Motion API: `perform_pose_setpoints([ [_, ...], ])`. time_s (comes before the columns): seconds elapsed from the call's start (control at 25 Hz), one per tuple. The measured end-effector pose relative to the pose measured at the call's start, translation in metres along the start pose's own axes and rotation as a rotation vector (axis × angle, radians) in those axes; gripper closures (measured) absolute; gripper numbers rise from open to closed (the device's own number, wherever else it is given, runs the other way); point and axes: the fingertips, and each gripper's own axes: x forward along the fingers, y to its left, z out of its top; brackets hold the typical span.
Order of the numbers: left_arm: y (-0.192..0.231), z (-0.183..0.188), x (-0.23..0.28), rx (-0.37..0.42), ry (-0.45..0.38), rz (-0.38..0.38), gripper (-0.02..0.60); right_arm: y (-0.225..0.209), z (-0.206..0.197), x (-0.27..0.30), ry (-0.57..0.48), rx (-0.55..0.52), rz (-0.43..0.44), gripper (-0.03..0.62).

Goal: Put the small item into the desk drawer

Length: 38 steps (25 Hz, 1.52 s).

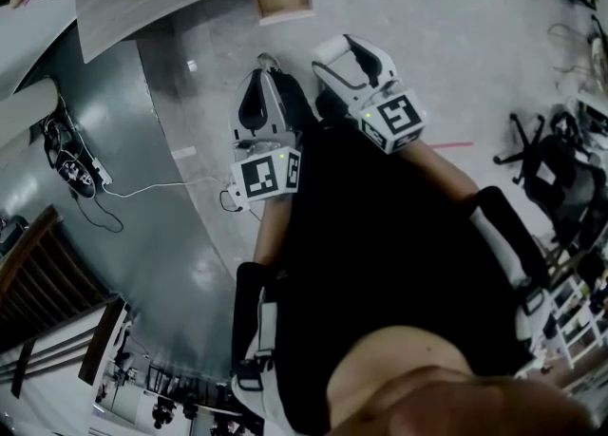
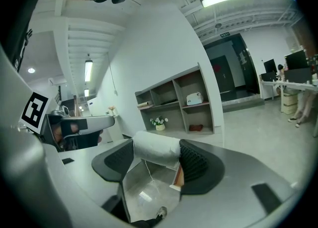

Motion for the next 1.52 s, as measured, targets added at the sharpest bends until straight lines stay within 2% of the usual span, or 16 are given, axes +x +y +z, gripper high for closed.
perform_pose_setpoints([
  [0.36, 0.021, 0.003, 0.037, 0.018, 0.01, -0.052, 0.591, -0.02, -0.007, 0.032, 0.03, -0.003, -0.082, 0.309],
  [0.6, 0.046, 0.007, 0.067, 0.003, 0.03, -0.092, 0.591, -0.029, -0.009, 0.065, 0.061, 0.013, -0.131, 0.309],
  [0.88, 0.072, 0.009, 0.103, -0.001, 0.057, -0.131, 0.591, -0.045, -0.013, 0.106, 0.093, 0.019, -0.162, 0.309],
  [1.52, 0.096, 0.007, 0.159, -0.079, 0.082, -0.166, 0.591, -0.086, -0.07, 0.188, 0.235, 0.092, -0.241, 0.309],
])
